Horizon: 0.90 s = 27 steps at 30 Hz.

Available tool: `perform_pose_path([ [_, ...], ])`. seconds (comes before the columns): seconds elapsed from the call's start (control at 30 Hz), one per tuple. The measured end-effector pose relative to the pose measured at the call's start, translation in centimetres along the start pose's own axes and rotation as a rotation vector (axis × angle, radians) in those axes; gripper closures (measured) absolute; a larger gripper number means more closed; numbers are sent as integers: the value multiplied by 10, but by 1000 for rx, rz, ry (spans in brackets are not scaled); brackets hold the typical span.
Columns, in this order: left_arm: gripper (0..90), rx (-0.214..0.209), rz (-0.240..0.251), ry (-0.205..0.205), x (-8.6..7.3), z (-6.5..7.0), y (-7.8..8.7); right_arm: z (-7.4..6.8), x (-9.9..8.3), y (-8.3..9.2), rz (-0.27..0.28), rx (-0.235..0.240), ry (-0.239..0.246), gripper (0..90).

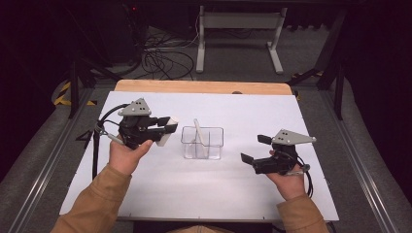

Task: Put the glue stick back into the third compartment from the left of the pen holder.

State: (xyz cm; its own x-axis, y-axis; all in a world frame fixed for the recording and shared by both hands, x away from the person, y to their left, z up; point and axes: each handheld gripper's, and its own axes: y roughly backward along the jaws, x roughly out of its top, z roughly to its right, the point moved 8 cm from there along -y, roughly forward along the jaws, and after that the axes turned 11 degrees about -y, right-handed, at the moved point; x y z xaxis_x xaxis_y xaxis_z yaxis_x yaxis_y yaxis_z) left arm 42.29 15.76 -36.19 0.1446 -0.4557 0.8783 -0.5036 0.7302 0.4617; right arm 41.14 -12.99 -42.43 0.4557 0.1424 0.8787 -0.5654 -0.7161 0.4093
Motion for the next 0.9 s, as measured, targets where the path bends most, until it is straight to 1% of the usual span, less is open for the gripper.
perform_pose_path([
  [0.07,668,-7,29,8,3,0,-1,0,0,0,-1,2,0,71],
  [0.1,668,-19,57,15,5,0,-2,0,0,0,-1,3,0,71],
  [0.17,669,-33,94,29,9,0,-3,0,0,0,-2,4,0,71],
  [0.2,668,-34,103,28,10,0,-4,0,0,0,-1,5,1,71],
  [0.37,668,-41,149,47,14,-1,-10,0,1,0,2,9,0,70],
  [0.5,668,-41,196,37,18,-1,-17,0,2,0,5,12,2,71],
  [0.53,668,-39,202,32,19,-1,-18,0,2,0,7,12,1,70],
  [0.6,668,-46,221,39,21,1,-22,0,2,0,7,11,2,70],
  [0.63,668,-45,227,34,22,0,-24,0,2,-1,7,12,2,70],
  [0.8,667,-63,265,49,25,1,-34,0,2,-1,3,13,1,70],
  [0.83,667,-62,267,49,26,0,-36,0,2,-1,3,12,1,70],
  [0.9,667,-50,257,55,25,0,-39,0,2,-1,5,14,-2,70],
])
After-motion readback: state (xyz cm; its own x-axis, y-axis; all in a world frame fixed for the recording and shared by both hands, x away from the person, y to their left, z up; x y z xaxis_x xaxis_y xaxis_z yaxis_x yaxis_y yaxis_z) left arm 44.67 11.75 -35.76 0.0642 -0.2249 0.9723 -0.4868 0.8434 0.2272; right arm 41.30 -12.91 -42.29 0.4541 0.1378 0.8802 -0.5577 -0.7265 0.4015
